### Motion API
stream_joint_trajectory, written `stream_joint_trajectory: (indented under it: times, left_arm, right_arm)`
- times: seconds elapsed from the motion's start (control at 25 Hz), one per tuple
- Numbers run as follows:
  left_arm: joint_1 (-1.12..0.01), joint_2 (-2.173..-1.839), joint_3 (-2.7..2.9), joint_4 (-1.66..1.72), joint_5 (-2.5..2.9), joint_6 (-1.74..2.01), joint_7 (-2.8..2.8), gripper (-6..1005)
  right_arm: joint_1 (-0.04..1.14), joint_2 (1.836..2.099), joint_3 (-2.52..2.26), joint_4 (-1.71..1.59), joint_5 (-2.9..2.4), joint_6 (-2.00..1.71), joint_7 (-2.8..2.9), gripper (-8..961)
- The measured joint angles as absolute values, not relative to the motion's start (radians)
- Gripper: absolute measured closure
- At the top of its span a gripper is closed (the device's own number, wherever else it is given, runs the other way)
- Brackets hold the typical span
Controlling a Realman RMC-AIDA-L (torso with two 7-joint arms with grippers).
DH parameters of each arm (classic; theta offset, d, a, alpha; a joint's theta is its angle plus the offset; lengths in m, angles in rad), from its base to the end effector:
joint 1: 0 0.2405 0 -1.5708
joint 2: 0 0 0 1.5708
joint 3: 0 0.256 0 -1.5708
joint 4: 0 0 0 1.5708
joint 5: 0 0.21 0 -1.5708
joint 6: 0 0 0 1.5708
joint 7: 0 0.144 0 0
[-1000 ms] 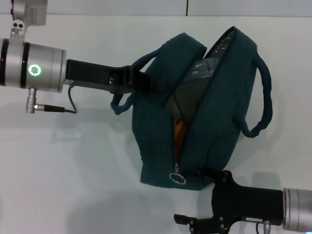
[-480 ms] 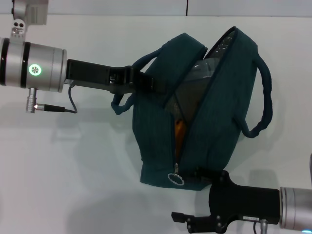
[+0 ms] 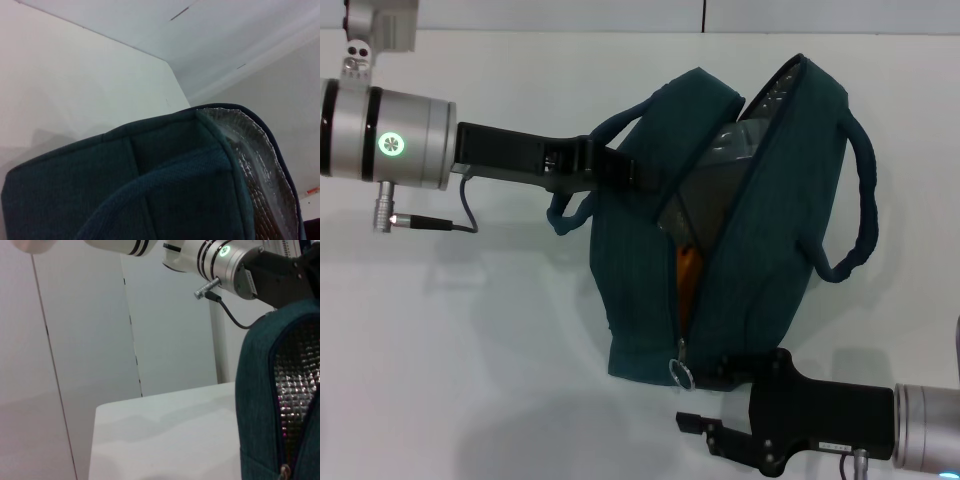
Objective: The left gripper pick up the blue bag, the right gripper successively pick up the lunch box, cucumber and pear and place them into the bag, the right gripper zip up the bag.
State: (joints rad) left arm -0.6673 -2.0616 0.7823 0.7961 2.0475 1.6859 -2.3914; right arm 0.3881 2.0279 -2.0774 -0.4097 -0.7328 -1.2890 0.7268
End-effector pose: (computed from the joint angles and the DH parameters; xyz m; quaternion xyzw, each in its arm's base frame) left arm -0.1986 0.3541 0.0127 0.8231 0.5293 0.2010 0.0446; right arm 0.2505 0.2371 -0.1127 -0.9525 0.0715 0.2889 0.0651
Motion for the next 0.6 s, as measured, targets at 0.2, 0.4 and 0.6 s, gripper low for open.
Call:
stream_joint_trajectory:
  times: [0.2,0.4,0.6]
  left_arm:
    - [-0.665,-2.062,0.783,0.796,2.047,1.687,-2.390,953]
    - [-0.666,-2.062,0.785,0.796,2.047,1.687,-2.386,953]
    - [-0.667,-2.062,0.786,0.796,2.048,1.689,-2.382,953]
  right_arm:
    - [0.388,2.028,-2.079,-0.411,-0.733,-1.277,0.727,529]
    - [0.386,2.028,-2.094,-0.411,-0.689,-1.254,0.727,640]
    - [0.384,2.028,-2.148,-0.412,-0.614,-1.228,0.727,780]
